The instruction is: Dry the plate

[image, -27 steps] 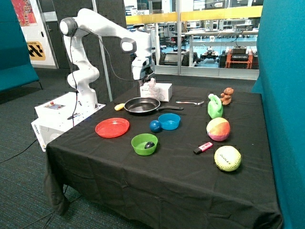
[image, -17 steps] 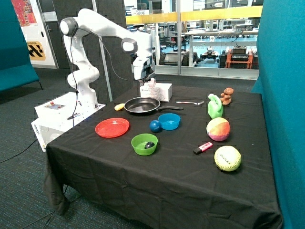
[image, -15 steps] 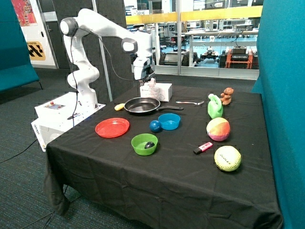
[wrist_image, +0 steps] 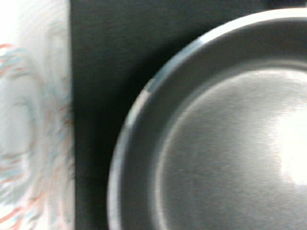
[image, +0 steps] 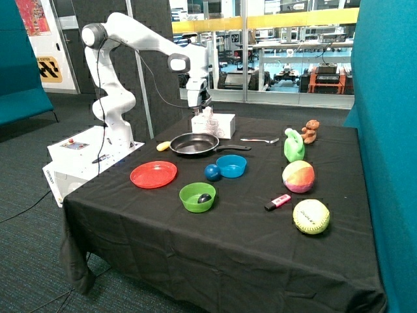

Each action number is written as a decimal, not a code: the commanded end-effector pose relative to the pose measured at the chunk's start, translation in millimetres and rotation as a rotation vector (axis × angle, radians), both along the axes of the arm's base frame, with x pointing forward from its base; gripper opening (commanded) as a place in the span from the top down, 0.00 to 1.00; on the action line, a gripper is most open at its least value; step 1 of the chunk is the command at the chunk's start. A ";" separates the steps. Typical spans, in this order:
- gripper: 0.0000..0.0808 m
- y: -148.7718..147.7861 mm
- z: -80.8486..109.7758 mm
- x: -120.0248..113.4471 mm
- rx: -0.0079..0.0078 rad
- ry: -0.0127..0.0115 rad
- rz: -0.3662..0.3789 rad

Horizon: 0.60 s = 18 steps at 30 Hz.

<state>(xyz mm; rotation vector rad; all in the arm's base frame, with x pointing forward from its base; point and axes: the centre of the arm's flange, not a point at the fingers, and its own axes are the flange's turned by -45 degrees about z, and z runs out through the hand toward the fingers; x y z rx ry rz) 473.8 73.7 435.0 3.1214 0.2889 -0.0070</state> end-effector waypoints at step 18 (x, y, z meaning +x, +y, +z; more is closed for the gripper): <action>0.43 100.2 33.8 -13.8 0.0077 -0.0029 0.253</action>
